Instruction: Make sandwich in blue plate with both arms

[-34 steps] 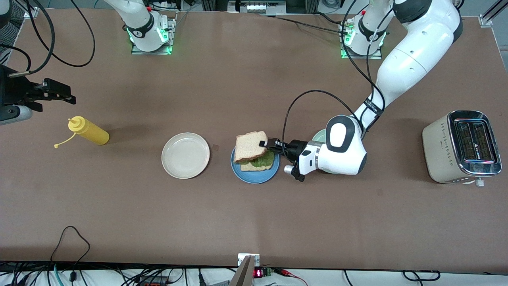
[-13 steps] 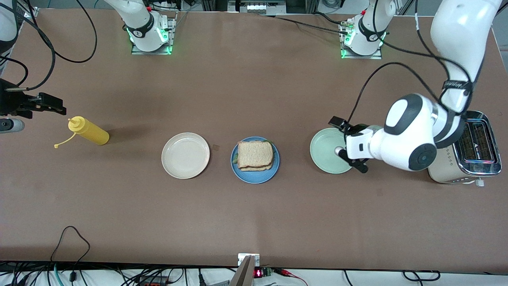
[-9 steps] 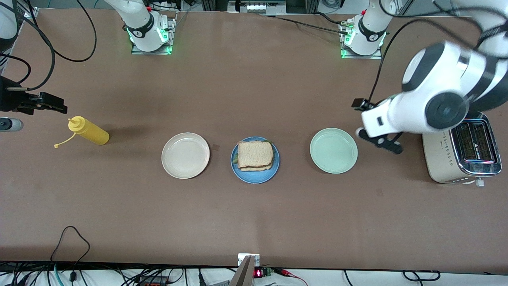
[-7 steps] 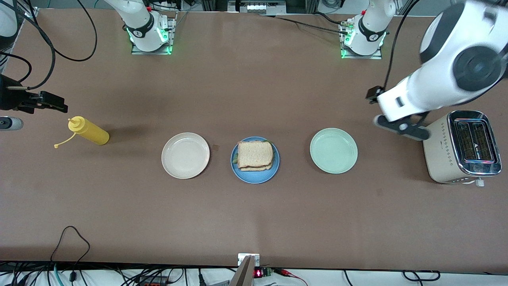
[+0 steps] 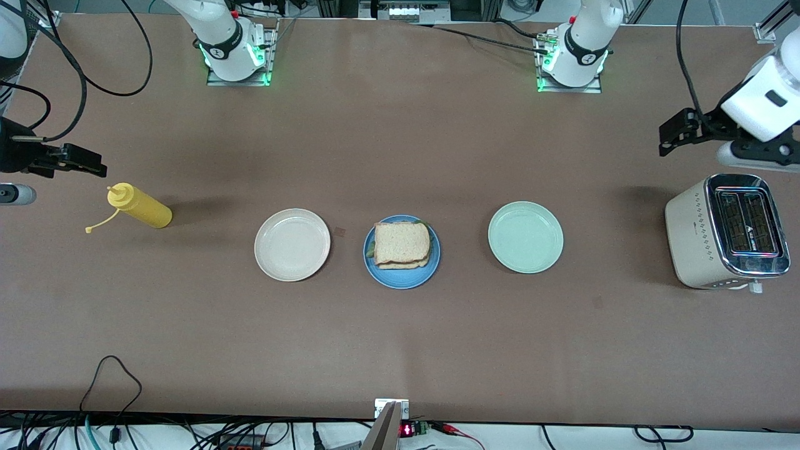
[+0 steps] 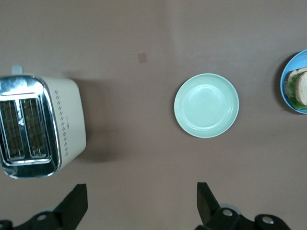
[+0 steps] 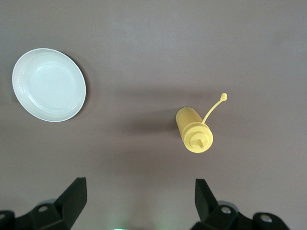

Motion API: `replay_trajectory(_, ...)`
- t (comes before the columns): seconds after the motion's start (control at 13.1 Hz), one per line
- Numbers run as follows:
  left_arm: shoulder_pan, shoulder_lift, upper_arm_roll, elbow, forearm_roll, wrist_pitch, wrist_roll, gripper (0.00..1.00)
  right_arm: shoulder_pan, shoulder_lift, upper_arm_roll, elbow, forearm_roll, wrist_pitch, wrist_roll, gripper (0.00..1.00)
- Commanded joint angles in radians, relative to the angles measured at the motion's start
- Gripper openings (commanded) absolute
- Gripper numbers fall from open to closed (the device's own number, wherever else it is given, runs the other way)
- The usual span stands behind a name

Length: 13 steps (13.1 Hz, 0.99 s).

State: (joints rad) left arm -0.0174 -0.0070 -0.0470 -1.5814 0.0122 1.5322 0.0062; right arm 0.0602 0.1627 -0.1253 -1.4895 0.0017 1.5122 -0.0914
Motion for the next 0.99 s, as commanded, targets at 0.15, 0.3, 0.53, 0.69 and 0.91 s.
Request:
replay_trajectory(0.15, -0.019, -0.018, 0.032, -0.039, -0.043, 0.006, -0.002, 1.0, 0.003, -0.023, 0.001, -0.018, -0.003, -0.004, 0.018, 1.0)
replay_trajectory(0.3, -0.016, -0.018, 0.032, -0.038, -0.043, -0.003, -0.003, 1.0, 0.001, -0.023, 0.001, -0.018, -0.003, -0.004, 0.018, 1.0)
replay_trajectory(0.53, -0.016, -0.018, 0.032, -0.037, -0.041, -0.023, -0.005, 1.0, 0.003, -0.023, 0.001, -0.018, -0.003, -0.004, 0.018, 1.0)
replay_trajectory(0.69, -0.016, -0.013, 0.032, -0.035, -0.04, -0.017, 0.0, 1.0, 0.001, -0.023, 0.001, -0.02, -0.003, -0.004, 0.018, 1.0)
replay_trajectory(0.91, -0.016, 0.002, 0.032, -0.022, -0.038, -0.023, 0.001, 1.0, -0.002, -0.023, 0.001, -0.02, -0.002, -0.003, 0.018, 1.0)
